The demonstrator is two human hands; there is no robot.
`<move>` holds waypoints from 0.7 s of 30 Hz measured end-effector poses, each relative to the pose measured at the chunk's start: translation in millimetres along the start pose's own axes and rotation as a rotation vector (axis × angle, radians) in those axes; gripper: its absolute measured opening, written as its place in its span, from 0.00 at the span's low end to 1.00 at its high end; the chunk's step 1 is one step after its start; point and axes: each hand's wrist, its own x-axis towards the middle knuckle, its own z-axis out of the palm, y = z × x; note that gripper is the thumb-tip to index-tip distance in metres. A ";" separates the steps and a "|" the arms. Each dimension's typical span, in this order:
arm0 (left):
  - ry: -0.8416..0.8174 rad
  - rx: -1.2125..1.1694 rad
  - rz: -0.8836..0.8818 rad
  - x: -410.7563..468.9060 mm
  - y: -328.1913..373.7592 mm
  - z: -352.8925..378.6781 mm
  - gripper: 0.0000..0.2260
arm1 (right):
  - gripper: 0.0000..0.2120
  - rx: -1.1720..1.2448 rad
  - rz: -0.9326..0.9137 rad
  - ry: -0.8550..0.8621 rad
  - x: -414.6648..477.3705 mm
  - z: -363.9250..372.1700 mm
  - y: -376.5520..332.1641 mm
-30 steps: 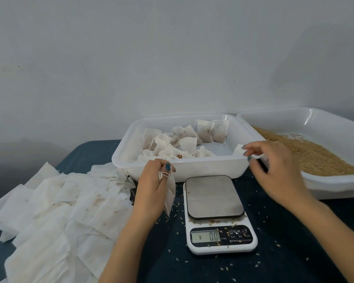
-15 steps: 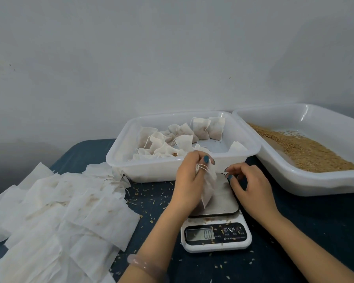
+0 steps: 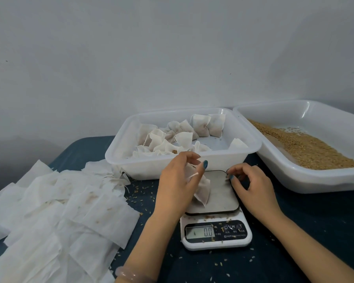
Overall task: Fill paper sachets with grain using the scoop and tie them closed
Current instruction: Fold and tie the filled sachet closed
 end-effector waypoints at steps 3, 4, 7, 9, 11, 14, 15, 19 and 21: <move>0.022 0.147 0.038 -0.7 0.8 -4.8 0.16 | 0.13 0.000 -0.004 -0.003 -1.2 -0.5 0.9; 0.036 0.185 0.041 -1.2 0.8 -6.3 0.16 | 0.13 -0.001 -0.007 -0.004 -1.7 -0.5 0.9; 0.064 0.367 0.036 -1.2 -1.7 -9.8 0.13 | 0.13 -0.008 -0.023 -0.012 -2.6 -1.3 0.6; 0.041 0.501 0.016 -1.3 -4.9 -12.2 0.12 | 0.13 -0.012 -0.031 -0.019 -3.0 -1.8 0.1; 0.010 0.602 -0.005 -0.8 -8.1 -14.4 0.13 | 0.13 -0.022 -0.041 -0.025 -3.6 -2.1 -0.9; 0.015 0.717 -0.035 0.2 -9.7 -19.2 0.21 | 0.11 -0.027 -0.051 -0.032 -3.9 -2.0 -2.1; 0.030 0.737 -0.048 0.6 -9.4 -21.4 0.23 | 0.11 -0.026 -0.050 -0.033 -3.9 -2.0 -2.1; 0.061 0.801 -0.118 2.1 -11.5 -28.3 0.28 | 0.11 -0.029 -0.048 -0.032 -4.0 -2.4 -1.6; 0.066 0.782 -0.169 2.9 -14.7 -30.3 0.26 | 0.11 -0.028 -0.050 -0.030 -4.3 -2.5 -1.4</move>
